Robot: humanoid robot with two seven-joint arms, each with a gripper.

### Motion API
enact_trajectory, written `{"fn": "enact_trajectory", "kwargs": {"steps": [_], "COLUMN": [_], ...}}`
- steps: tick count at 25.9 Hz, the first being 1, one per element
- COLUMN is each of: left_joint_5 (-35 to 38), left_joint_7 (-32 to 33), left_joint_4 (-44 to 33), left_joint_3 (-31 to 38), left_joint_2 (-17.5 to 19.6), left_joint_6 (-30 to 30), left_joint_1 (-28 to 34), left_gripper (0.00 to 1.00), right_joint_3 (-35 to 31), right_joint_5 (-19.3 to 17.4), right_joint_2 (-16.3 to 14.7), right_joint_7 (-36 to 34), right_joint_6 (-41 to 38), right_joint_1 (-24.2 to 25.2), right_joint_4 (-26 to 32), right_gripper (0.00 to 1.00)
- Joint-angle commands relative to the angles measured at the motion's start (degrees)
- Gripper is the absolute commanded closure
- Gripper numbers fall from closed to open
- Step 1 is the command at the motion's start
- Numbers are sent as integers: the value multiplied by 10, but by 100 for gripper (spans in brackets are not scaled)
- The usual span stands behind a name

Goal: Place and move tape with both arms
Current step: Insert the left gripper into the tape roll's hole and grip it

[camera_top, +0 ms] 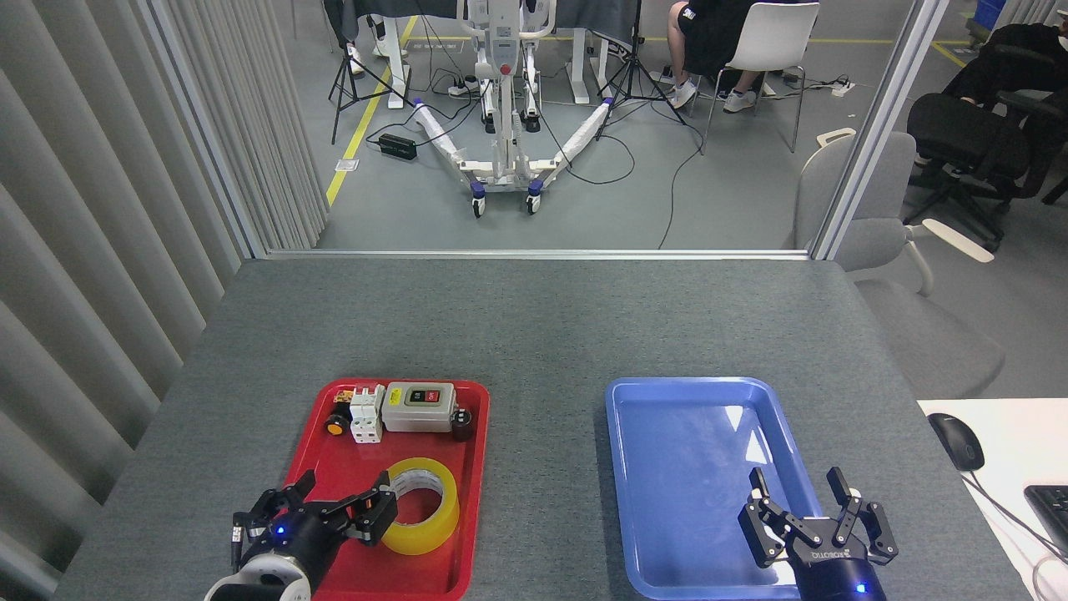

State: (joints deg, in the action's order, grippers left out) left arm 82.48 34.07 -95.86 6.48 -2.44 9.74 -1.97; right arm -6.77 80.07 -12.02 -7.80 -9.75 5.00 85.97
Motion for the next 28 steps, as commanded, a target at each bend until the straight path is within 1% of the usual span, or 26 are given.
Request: {"fn": "enact_trajectory", "kwargs": {"steps": [1, 3, 6, 10, 14, 15, 17, 18, 20, 23, 25, 28], "left_joint_5": [-6, -7, -8, -7, -3, -2, -2, -2, -1, -1, 0, 2], "left_joint_7": [76, 83, 94, 144, 179, 188, 214, 230, 253, 278, 286, 288], "left_joint_4": [28, 52, 81, 88, 118, 125, 136, 138, 146, 164, 181, 228], "left_joint_3": [-5, -7, -7, -7, -7, -8, -12, -17, -22, -23, -23, -22], "left_joint_2": [3, 3, 3, 3, 3, 3, 4, 4, 4, 2, -1, -5], "left_joint_6": [-7, -7, -9, -10, -13, -23, -45, -53, -55, -55, -55, -55], "left_joint_1": [-44, -62, -82, -102, -124, -129, -142, -148, -158, -175, -186, -211], "left_gripper": [0, 0, 0, 0, 0, 0, 0, 0, 0, 0, 0, 0], "right_joint_3": [4, 3, 4, 4, 4, 4, 6, 14, 40, 66, 73, 76], "right_joint_5": [0, 2, 6, 7, 10, 11, 22, 18, 4, -4, -3, -2], "right_joint_2": [-4, -4, -3, -4, -2, -2, -3, -3, -2, -4, -12, -14], "right_joint_7": [-26, -41, -42, -42, -41, -42, -42, -39, -32, -32, -32, -32], "right_joint_6": [-16, -20, -20, -17, -9, 3, 58, 91, 121, 119, 120, 124], "right_joint_1": [7, 5, 4, 7, 9, 11, 13, 13, 14, 21, 22, 23], "right_joint_4": [2, 3, 2, 1, 0, 0, 1, 2, 3, 11, 16, 28], "right_gripper": [0, 0, 0, 0, 1, 0, 1, 0, 0, 0, 0, 0]}}
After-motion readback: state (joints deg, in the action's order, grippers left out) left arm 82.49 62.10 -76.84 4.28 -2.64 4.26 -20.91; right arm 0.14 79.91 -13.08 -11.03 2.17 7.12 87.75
